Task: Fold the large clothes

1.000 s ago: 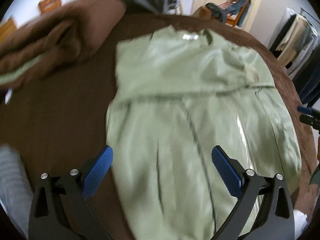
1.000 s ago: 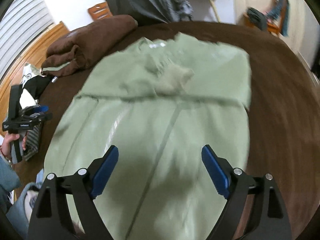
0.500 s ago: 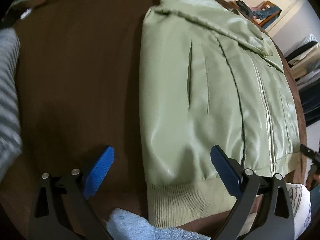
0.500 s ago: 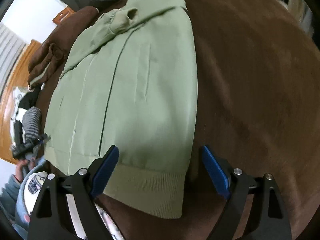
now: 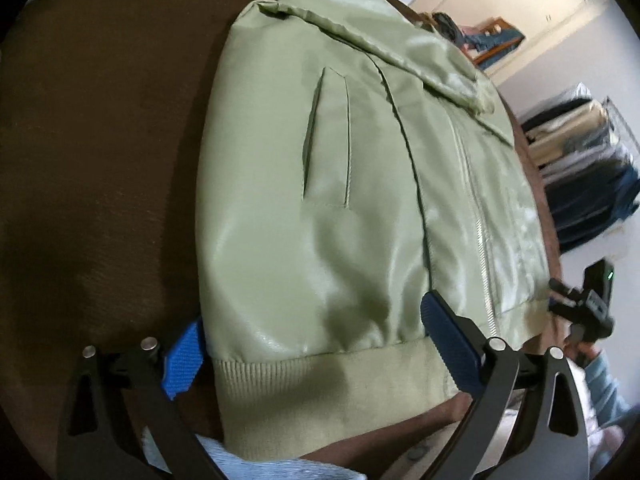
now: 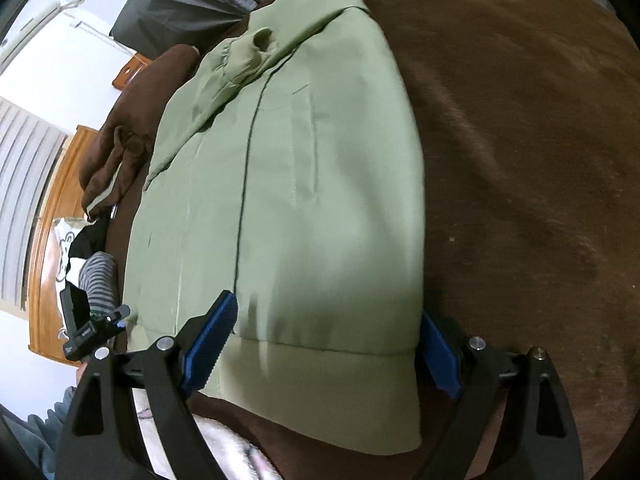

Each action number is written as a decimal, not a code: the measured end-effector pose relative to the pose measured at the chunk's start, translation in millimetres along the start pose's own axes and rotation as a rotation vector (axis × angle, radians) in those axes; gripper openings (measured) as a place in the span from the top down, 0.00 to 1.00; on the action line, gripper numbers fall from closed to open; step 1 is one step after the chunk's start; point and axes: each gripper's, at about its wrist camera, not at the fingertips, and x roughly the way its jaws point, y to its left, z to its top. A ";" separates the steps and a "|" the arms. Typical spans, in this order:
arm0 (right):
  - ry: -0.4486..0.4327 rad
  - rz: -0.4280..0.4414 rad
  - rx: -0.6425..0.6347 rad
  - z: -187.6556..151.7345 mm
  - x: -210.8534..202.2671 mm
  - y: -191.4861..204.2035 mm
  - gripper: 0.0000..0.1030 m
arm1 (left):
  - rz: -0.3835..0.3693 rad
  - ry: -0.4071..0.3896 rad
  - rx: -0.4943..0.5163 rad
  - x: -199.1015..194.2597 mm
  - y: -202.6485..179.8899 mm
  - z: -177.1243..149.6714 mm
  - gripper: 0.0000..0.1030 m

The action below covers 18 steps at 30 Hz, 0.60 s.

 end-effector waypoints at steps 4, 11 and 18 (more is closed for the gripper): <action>-0.009 0.036 0.010 0.0 0.1 4.2 0.24 | -0.006 0.009 0.008 -1.6 -4.1 1.3 0.52; 0.012 -0.012 0.015 2.1 2.0 5.2 0.80 | 0.006 0.043 0.044 -4.4 -10.0 4.5 0.75; -0.044 -0.021 -0.026 2.7 -9.6 20.2 0.89 | 0.057 0.033 0.135 -24.6 -27.1 11.3 0.81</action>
